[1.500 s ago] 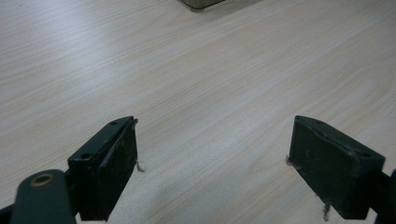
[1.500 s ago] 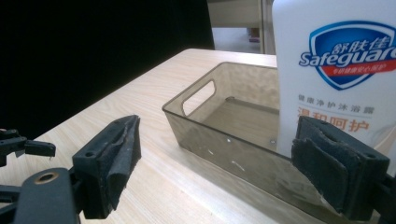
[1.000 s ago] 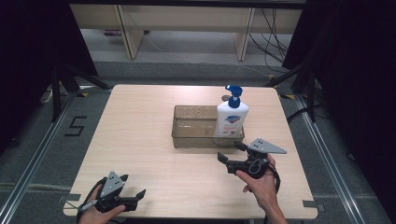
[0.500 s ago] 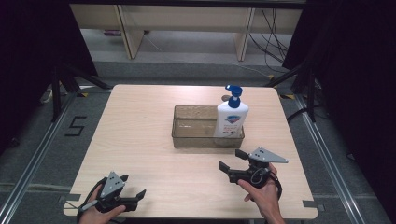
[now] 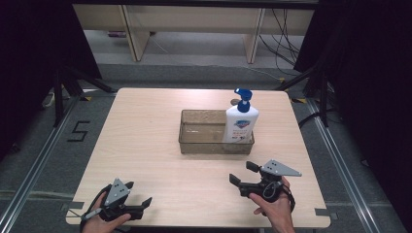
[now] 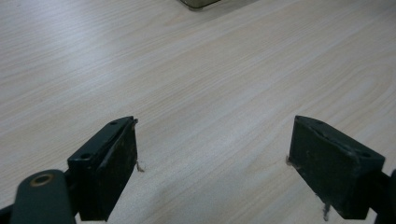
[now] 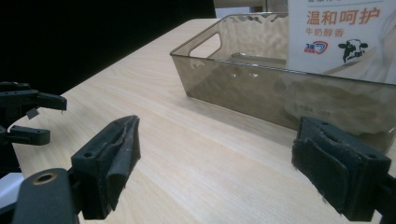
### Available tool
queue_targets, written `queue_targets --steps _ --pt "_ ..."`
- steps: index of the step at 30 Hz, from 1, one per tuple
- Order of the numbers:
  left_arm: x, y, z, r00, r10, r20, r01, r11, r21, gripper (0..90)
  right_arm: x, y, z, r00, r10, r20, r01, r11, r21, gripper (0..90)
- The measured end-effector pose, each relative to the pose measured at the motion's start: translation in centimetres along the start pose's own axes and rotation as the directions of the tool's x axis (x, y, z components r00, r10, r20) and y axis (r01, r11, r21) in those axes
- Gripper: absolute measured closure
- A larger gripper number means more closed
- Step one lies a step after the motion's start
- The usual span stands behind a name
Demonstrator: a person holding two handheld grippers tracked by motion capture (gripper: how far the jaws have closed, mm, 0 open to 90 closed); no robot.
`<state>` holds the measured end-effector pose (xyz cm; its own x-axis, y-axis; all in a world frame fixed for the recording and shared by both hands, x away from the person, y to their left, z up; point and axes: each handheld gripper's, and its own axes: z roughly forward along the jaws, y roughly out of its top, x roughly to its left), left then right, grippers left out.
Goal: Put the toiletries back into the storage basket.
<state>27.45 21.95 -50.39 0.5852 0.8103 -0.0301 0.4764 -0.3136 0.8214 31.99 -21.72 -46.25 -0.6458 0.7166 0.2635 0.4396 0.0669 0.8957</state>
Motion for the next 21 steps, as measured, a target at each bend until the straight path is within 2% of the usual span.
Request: queue_targets --steps 2,3,4,7,8,11,13,21 --pt "0.0 0.0 0.0 1.0 0.0 -0.001 0.0 1.0 0.0 14.8 0.1 -0.2 -0.2 1.0 0.008 0.001 -0.008 1.0 0.006 15.4" --pt "0.0 0.0 0.0 1.0 0.0 -0.001 0.0 1.0 0.0 14.7 0.0 -0.2 -0.2 1.0 -0.007 0.006 0.007 1.0 0.004 15.4" --pt "0.0 0.0 0.0 1.0 -0.001 0.001 0.001 1.0 -0.001 14.7 0.1 -0.3 -0.2 1.0 0.003 0.005 -0.003 1.0 -0.001 15.4" --pt "0.0 0.0 0.0 1.0 -0.001 0.001 0.001 1.0 -0.002 14.7 0.0 -0.5 -0.5 0.9999 -0.007 0.008 0.007 1.0 0.005 15.4" --pt "0.0 0.0 0.0 1.0 -0.001 0.001 0.001 1.0 -0.002 14.7 0.1 -0.7 -0.6 0.9999 0.015 0.006 -0.015 1.0 0.003 15.4" --pt "0.0 0.0 0.0 1.0 0.009 -0.001 -0.009 0.9999 0.007 14.8 0.1 -0.9 -0.9 1.0 0.008 0.002 -0.008 1.0 0.002 15.4" --pt "0.0 0.0 0.0 1.0 -0.002 0.0 0.002 1.0 0.001 14.8 0.1 -1.0 -1.0 0.9999 0.012 -0.004 -0.012 1.0 0.012 15.4" --pt "-0.1 0.0 0.0 1.0 -0.002 0.0 0.002 1.0 0.006 14.7 0.0 -1.6 -1.6 0.9999 0.005 0.009 -0.005 1.0 0.022 15.4"
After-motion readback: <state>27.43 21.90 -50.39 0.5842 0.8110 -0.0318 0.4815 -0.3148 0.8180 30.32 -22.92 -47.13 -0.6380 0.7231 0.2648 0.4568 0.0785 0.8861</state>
